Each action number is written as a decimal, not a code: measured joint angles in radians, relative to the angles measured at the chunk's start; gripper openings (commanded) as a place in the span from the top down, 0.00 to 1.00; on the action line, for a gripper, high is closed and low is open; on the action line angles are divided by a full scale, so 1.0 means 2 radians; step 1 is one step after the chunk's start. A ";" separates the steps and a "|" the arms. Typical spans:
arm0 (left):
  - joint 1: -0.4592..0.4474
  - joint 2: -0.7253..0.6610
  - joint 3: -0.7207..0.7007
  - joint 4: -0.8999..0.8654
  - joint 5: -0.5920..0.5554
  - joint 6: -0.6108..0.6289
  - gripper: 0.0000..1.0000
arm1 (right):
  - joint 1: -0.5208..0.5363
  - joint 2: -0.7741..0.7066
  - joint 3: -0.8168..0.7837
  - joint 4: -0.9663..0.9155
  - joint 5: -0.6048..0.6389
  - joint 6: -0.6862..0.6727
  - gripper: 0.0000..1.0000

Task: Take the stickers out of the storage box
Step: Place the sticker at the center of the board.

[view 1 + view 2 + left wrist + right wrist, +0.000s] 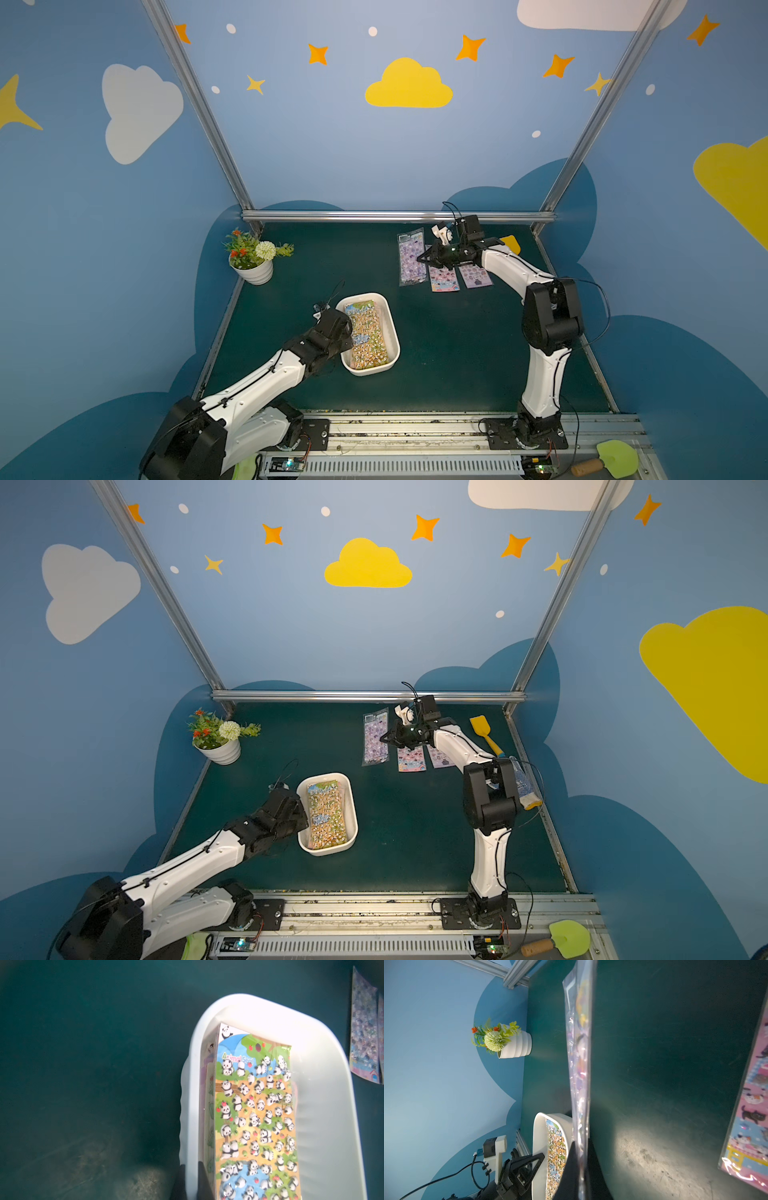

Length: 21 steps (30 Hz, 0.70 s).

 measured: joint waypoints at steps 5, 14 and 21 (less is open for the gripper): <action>-0.002 0.000 -0.004 -0.005 -0.012 0.001 0.96 | -0.007 0.048 0.033 -0.008 -0.005 -0.005 0.99; -0.002 0.007 -0.006 0.002 -0.015 0.003 0.89 | -0.019 0.129 0.097 -0.025 -0.013 -0.016 0.98; -0.002 0.015 -0.006 0.009 -0.016 0.006 0.72 | -0.020 0.171 0.126 -0.043 -0.013 -0.022 0.97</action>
